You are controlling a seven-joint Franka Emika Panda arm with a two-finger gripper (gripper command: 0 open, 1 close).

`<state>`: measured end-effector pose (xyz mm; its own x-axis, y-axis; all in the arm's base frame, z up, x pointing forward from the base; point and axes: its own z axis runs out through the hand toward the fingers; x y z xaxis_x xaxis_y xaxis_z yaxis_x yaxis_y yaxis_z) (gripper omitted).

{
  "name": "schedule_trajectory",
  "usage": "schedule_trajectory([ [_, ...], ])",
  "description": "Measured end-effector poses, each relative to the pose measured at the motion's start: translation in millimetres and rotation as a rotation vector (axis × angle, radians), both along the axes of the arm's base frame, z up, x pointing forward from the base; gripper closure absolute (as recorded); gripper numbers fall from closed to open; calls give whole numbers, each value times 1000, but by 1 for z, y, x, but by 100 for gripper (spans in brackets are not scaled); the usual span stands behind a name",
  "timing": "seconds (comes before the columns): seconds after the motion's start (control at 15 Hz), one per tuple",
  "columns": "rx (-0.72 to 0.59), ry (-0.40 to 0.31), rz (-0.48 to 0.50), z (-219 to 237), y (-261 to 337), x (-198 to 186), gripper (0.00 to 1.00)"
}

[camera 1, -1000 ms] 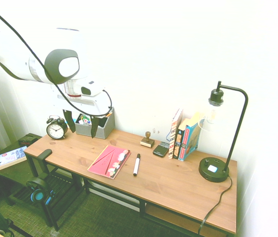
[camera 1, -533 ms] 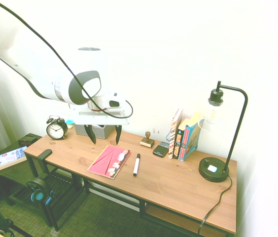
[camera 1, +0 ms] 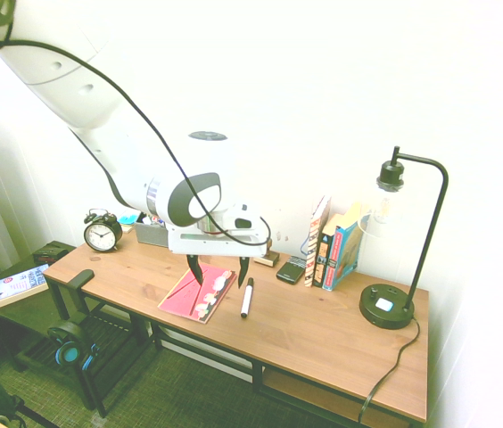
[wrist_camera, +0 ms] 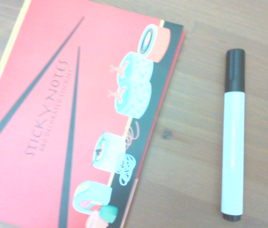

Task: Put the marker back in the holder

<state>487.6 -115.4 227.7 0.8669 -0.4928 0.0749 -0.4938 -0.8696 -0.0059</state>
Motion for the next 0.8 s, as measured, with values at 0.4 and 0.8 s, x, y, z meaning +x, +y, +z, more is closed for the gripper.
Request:
schedule_trajectory([
  [0.4, -12, 1, -29, -41, -14, 19, 100],
  [0.8, -1, 10, -61, -60, -20, 39, 100],
])
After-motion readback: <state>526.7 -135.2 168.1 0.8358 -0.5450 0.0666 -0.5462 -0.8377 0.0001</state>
